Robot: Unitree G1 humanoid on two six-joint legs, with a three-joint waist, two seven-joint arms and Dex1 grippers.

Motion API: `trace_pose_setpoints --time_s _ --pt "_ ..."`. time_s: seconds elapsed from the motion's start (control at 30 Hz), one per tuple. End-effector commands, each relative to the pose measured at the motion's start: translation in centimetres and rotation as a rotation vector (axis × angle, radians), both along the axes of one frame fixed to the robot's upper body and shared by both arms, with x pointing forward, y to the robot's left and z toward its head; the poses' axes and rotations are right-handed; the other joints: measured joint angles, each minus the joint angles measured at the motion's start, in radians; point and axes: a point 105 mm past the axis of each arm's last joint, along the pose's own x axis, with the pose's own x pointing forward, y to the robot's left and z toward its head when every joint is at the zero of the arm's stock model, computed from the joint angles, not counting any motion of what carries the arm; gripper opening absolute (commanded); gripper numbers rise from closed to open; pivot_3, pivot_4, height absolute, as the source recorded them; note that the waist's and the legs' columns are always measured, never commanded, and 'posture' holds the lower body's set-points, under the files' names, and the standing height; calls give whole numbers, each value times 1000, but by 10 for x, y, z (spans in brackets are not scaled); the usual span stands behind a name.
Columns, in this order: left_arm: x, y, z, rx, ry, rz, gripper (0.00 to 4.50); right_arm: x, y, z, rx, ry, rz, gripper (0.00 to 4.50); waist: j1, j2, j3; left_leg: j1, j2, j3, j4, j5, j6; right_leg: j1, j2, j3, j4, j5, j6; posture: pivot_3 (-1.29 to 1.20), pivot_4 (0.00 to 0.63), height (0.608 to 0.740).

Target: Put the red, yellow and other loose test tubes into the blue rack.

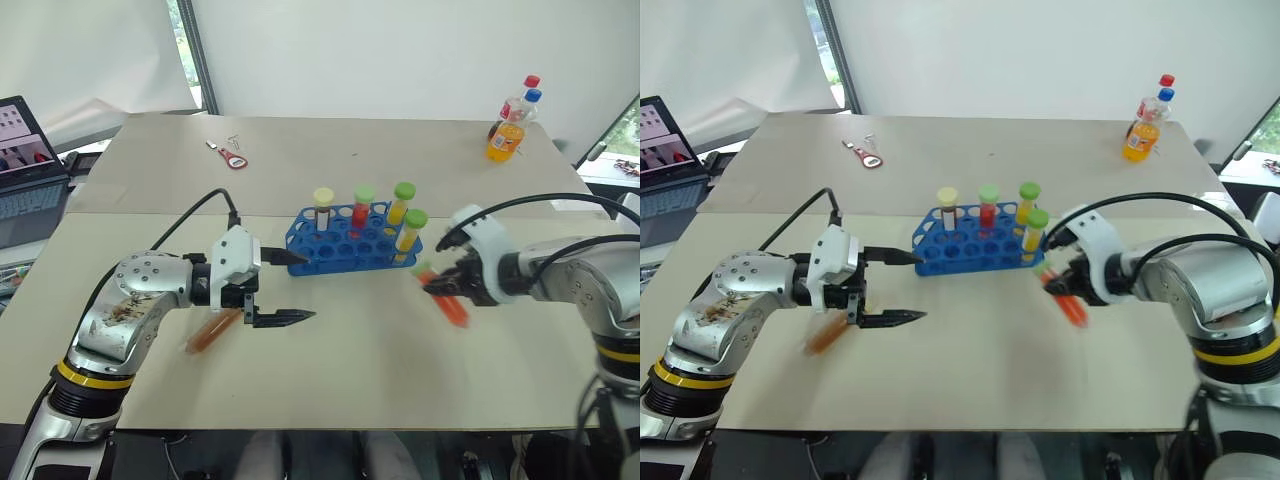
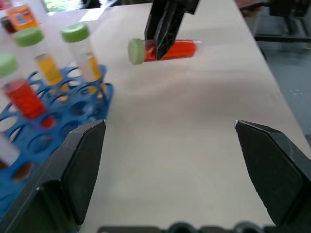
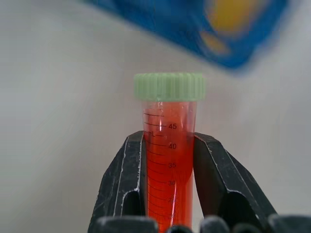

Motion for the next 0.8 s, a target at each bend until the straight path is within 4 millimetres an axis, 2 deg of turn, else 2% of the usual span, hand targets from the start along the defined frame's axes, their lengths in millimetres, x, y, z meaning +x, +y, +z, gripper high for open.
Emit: trace_pose_setpoints --time_s 0.03,0.2,0.37,0.53,0.8 --pt "2 8 7 -3 -21 52 4500 9 9 23 158 -188 -69 955 4 0 0 0 0 0 0 0 0 0 0 0 0 0 0 0 150 740" --pt "3 12 14 1 -20 71 4500 31 39 36 283 -520 -108 955 7 0 0 -2 -2 0 0 0 0 -1 -2 -1 0 0 0 0 150 740" --pt "2 9 21 -35 -6 85 4500 47 52 37 358 -669 -181 954 -1 0 0 -2 -1 0 0 0 -1 -2 -1 -1 1 0 0 0 150 740" --pt "3 11 25 -42 -4 103 4500 58 60 34 386 -767 -215 954 -4 0 0 -1 -1 0 -1 0 -1 -2 -1 -1 1 0 0 0 150 740" --pt "2 4 28 -49 -5 97 4500 69 64 12 364 -807 -250 954 -5 0 0 -1 -1 0 -1 0 -1 -1 -1 -1 2 0 0 0 150 740"
